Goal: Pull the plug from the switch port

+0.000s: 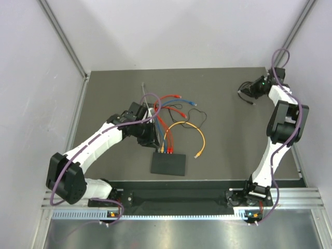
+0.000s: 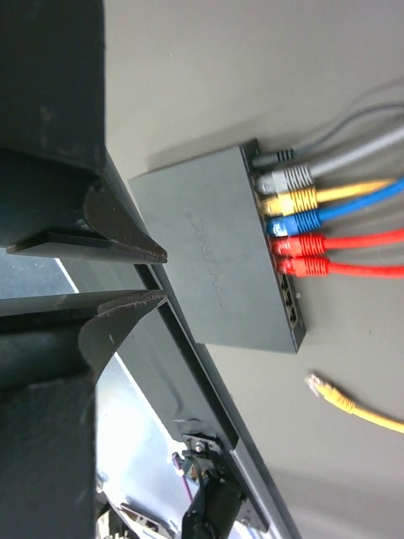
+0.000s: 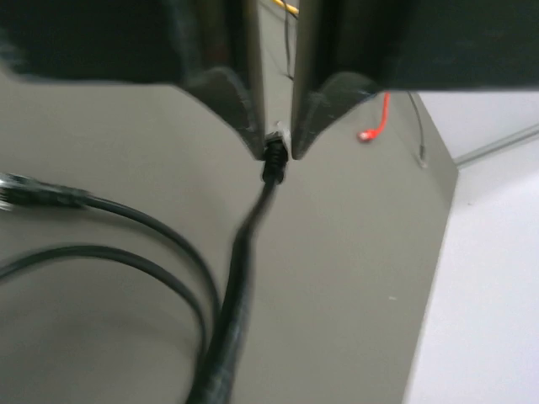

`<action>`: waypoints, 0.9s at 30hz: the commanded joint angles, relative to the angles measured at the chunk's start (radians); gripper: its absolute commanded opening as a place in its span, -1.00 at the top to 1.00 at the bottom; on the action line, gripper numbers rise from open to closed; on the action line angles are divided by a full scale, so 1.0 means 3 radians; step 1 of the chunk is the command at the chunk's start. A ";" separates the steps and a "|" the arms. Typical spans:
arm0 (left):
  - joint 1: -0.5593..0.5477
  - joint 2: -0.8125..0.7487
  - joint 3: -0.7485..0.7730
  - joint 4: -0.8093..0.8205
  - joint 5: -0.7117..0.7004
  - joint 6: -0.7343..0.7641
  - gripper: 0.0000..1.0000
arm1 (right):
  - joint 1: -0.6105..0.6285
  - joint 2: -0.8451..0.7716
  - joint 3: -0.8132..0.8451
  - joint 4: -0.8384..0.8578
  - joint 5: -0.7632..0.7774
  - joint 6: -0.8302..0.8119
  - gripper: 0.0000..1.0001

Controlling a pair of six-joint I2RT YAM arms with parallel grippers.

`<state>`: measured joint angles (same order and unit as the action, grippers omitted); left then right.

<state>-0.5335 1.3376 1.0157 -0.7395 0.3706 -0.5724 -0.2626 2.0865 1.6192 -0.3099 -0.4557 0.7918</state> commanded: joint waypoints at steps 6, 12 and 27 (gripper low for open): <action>0.0076 -0.0107 -0.0047 -0.0102 -0.0044 -0.0004 0.49 | -0.0076 0.0219 0.0759 -0.1113 0.0194 -0.0394 -0.33; 0.0116 -0.0051 -0.0123 -0.0036 0.0073 -0.0020 0.49 | -0.0030 -0.0301 0.0525 -0.1840 0.0854 -0.0813 -0.99; 0.0331 -0.0061 -0.0644 0.0332 0.0539 -0.0362 0.49 | 0.1876 -0.1847 -0.1802 -0.0287 -0.0347 -0.1198 -0.80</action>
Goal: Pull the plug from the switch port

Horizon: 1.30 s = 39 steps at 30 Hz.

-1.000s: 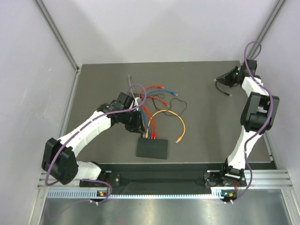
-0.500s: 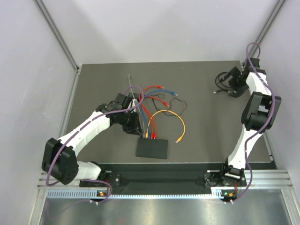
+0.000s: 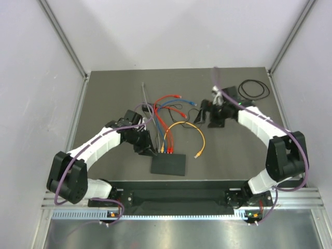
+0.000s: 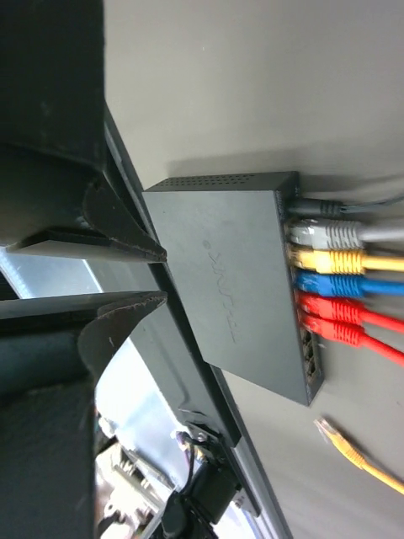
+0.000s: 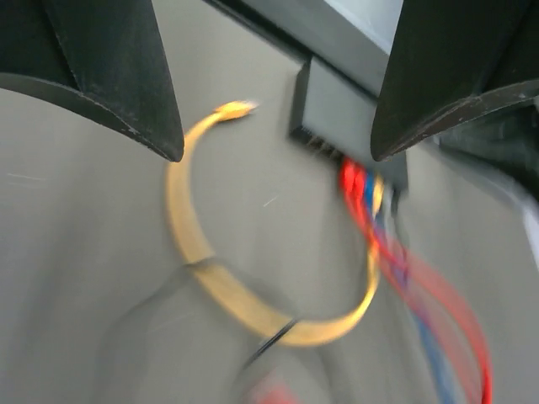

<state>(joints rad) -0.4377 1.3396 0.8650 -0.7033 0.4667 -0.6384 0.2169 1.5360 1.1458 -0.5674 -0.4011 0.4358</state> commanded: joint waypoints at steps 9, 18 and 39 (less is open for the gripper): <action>0.0017 -0.0114 -0.0454 0.0570 0.0377 -0.0439 0.49 | 0.0949 0.0351 -0.0317 0.1251 -0.1030 0.0188 -0.36; 0.0017 -0.0272 -0.0567 0.0539 0.0208 -0.0592 0.49 | 0.1189 0.0596 -0.0368 0.1370 -0.1245 0.0097 -0.99; 0.0027 0.0182 -0.0797 0.1137 0.0408 -0.0955 0.51 | 0.1282 0.1164 -0.0598 0.2024 -0.1608 0.0286 0.04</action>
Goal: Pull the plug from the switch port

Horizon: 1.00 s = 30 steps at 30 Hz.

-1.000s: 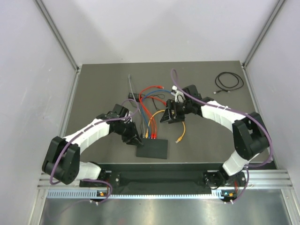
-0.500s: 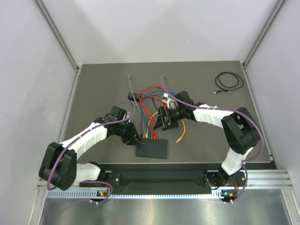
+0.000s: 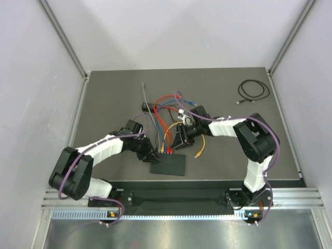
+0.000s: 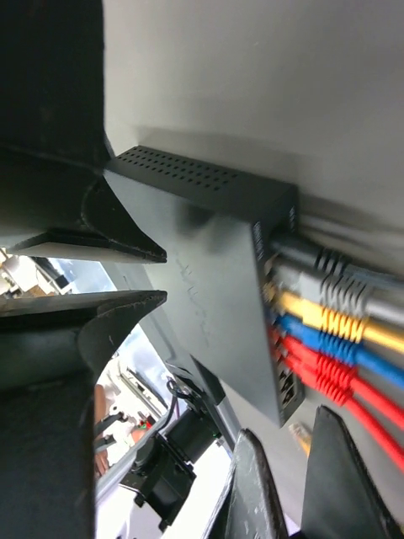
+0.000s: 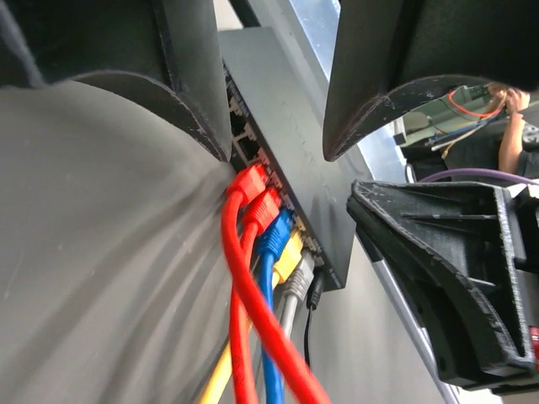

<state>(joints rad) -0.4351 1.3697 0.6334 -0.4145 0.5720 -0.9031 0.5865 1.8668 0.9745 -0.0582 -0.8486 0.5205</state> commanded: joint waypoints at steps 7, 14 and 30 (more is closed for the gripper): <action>0.0013 0.0169 -0.0025 0.0124 0.0026 -0.0058 0.53 | 0.0049 0.0164 -0.0068 0.0500 -0.0142 0.0106 0.14; 0.0013 0.0215 -0.0020 0.0098 -0.0005 -0.0022 0.53 | 0.0049 0.0169 -0.0242 0.0817 -0.0198 0.0325 0.14; 0.0013 0.0338 -0.0051 0.0093 -0.0030 -0.0006 0.53 | 0.0039 0.0368 -0.0257 0.1073 -0.0239 0.0372 0.38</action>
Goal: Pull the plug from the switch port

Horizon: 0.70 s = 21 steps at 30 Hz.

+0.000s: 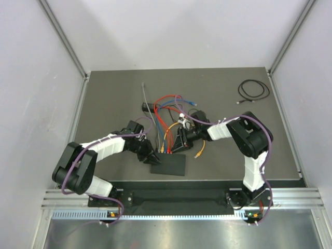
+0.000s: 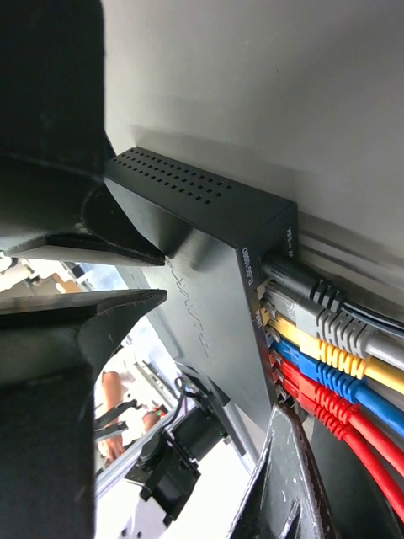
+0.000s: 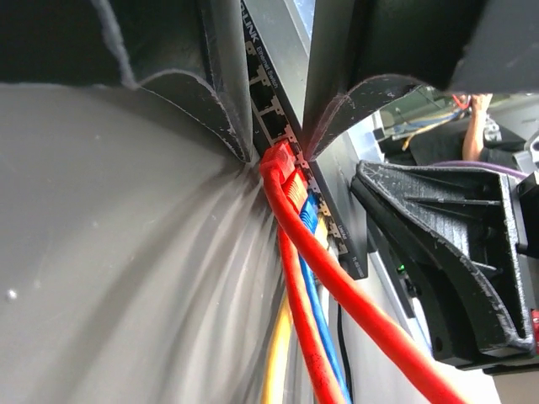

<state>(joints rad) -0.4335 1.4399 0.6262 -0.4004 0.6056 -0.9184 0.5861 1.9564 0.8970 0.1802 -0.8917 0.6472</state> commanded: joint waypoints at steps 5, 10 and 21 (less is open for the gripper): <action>0.0008 0.0130 -0.0022 0.0056 -0.0132 0.0080 0.54 | 0.0045 0.0095 0.0001 0.0355 -0.0152 -0.0046 0.39; 0.0008 0.0175 0.0029 0.0021 -0.0137 0.0131 0.54 | 0.0040 0.0131 0.0001 0.0355 -0.0218 -0.0107 0.40; 0.0003 0.0303 0.0137 0.0010 -0.0127 0.0213 0.53 | 0.0046 0.0274 0.0027 0.0176 -0.0172 -0.0337 0.53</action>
<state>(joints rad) -0.4335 1.5021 0.6544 -0.3985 0.6590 -0.8955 0.5861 2.0006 0.8978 0.2478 -0.9531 0.6109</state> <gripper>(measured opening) 0.231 0.244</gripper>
